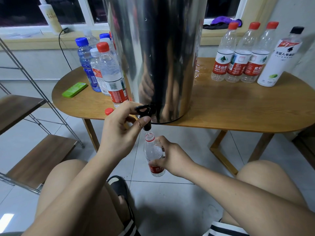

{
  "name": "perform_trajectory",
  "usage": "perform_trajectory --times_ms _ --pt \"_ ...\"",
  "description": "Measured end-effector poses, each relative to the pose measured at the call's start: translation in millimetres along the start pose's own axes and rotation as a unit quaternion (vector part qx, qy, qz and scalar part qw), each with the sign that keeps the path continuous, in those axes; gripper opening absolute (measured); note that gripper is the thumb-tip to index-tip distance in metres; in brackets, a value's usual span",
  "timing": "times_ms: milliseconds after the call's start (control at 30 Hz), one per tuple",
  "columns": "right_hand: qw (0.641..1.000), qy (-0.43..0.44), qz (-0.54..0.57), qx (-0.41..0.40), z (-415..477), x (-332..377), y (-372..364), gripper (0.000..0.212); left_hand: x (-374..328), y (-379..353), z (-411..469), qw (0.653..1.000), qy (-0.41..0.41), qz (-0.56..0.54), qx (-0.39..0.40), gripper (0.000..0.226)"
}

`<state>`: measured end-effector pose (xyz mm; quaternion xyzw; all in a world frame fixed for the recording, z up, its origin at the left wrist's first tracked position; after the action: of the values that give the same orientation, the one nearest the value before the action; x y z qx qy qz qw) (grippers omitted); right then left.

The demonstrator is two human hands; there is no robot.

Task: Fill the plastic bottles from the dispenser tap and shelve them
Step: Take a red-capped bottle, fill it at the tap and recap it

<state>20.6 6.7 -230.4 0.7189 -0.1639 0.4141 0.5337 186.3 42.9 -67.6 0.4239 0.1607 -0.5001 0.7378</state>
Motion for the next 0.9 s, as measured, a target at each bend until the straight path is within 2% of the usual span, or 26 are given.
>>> perform_trajectory --times_ms 900 --pt "1.000 0.002 -0.007 0.004 0.3 -1.3 -2.4 0.073 -3.5 0.6 0.1 1.000 -0.001 0.003 0.001 0.016"
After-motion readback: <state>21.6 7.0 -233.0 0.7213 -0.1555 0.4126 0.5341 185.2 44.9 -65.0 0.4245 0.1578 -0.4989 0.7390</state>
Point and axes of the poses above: each hand's wrist, its own z-axis towards the middle knuckle, its own y-axis out of the back of the hand, x = y × z, the point moved 6 cm from there along z, towards the middle knuckle, and after that the axes turned 6 degrees about x, right-handed, at the moved point
